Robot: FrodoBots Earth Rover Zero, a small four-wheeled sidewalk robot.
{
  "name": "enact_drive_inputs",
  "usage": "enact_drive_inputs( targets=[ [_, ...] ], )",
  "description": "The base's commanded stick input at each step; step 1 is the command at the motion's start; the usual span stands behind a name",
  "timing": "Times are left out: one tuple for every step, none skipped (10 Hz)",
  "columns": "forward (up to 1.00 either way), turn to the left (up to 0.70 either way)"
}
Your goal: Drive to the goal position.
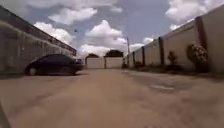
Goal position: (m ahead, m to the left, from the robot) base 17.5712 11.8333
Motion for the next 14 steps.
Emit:
enact_drive_inputs(
  targets=[
    [0.60, -0.02],
    [0.60, -0.04],
    [0.60, -0.06],
    [0.60, -0.05],
    [0.60, -0.05],
    [0.60, -0.05],
    [0.60, -0.05],
    [0.60, -0.05],
    [0.60, -0.05],
    [0.60, -0.05],
    [0.60, -0.05],
    [0.60, -0.05],
    [0.60, -0.12],
    [0.60, -0.14]
  ],
)
